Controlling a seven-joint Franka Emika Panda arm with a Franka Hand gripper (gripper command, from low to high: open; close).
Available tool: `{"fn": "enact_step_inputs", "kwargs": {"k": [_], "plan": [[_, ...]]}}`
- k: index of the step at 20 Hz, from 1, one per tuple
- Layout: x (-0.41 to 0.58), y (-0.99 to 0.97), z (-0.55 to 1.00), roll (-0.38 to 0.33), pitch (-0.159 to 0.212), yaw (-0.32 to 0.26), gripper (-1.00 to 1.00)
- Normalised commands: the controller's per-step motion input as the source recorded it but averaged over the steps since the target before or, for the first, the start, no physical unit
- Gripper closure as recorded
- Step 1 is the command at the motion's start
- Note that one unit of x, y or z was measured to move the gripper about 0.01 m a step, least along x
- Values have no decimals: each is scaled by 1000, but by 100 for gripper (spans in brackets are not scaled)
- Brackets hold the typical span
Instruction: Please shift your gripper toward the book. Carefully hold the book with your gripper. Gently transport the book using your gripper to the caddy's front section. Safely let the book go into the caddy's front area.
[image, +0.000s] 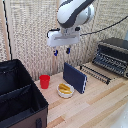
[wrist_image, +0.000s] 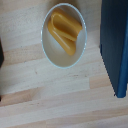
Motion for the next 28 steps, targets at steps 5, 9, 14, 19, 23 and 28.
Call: {"fn": "enact_step_inputs", "kwargs": {"k": [5,9,14,19,23,28], "plan": [[241,-271,-121,25,7,-12,-100],[186,-536,-154,41,0,-78,-100],[225,-690,-125,39,0,-56,-100],[273,-409,-242,4,66,35,-100],[312,-191,-320,-1,64,86,-100],[332,-263,-346,-2,42,148,-100]]}}
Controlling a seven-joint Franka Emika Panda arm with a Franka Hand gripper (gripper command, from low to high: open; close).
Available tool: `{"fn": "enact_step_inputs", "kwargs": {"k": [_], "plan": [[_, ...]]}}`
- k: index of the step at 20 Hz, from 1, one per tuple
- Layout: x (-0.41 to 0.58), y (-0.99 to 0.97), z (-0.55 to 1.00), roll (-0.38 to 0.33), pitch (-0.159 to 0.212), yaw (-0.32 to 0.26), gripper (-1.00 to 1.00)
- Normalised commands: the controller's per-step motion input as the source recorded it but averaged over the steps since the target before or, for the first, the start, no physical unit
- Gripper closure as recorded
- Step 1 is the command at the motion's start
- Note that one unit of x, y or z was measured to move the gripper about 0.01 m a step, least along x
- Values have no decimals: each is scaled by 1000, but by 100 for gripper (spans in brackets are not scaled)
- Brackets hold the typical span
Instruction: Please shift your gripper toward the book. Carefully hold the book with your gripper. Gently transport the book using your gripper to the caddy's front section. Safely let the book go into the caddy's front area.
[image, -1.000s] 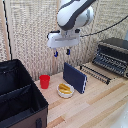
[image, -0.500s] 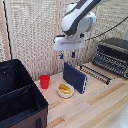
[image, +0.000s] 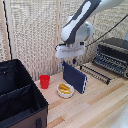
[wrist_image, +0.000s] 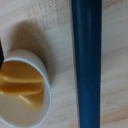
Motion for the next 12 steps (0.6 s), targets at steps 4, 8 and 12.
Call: {"fn": "enact_step_inputs", "kwargs": {"k": [4,8,12], "plan": [[211,-369,-248,0,61,120,-100],[200,-288,-91,-3,112,65,100],[261,-31,-13,-17,95,13,100]]}}
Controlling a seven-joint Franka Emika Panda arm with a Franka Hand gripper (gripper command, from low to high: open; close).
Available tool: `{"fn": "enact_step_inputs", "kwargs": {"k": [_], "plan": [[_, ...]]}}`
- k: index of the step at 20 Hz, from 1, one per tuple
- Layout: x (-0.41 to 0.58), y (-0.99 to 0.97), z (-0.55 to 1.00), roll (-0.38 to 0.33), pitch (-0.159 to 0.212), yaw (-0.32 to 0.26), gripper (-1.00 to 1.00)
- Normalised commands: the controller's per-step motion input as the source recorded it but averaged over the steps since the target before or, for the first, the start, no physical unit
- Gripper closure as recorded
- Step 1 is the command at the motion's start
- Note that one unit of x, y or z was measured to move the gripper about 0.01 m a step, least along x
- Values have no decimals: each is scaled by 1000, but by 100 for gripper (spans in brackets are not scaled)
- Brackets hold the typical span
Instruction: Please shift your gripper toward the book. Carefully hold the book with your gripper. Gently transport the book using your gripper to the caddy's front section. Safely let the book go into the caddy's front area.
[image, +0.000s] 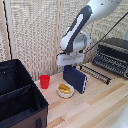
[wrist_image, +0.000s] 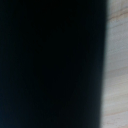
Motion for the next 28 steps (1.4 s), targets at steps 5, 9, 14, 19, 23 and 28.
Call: {"fn": "enact_step_inputs", "kwargs": {"k": [5,9,14,19,23,28], "plan": [[121,0,-29,0,14,26,100],[6,147,-44,-24,0,6,100],[4,254,62,-50,-9,-38,100],[72,254,515,-6,-8,-77,100],[324,35,932,-6,6,20,100],[210,-107,782,-49,-3,159,100]]}}
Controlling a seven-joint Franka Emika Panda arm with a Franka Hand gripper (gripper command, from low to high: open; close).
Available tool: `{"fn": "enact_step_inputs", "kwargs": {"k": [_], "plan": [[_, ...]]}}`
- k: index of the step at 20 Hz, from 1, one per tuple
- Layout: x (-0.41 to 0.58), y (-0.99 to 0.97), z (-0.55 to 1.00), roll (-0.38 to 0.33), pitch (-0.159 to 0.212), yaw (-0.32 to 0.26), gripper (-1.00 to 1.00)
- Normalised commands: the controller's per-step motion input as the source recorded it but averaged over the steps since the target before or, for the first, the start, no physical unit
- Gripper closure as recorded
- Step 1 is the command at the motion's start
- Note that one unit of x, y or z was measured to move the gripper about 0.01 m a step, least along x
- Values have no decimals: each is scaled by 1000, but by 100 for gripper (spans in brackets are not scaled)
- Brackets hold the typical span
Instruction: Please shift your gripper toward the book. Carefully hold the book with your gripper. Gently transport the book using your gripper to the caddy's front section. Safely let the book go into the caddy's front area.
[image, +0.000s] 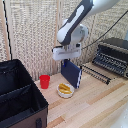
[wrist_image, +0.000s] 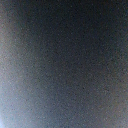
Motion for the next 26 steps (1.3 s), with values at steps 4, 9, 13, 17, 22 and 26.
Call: {"fn": "enact_step_inputs", "kwargs": {"k": [4,9,13,17,22,26], "plan": [[255,-122,854,-28,19,143,100],[111,-2,973,0,105,42,100],[-104,23,846,24,117,-36,100],[-195,42,682,60,1,-237,100],[-70,24,562,60,0,-305,100],[-2,202,328,9,-3,-318,100]]}}
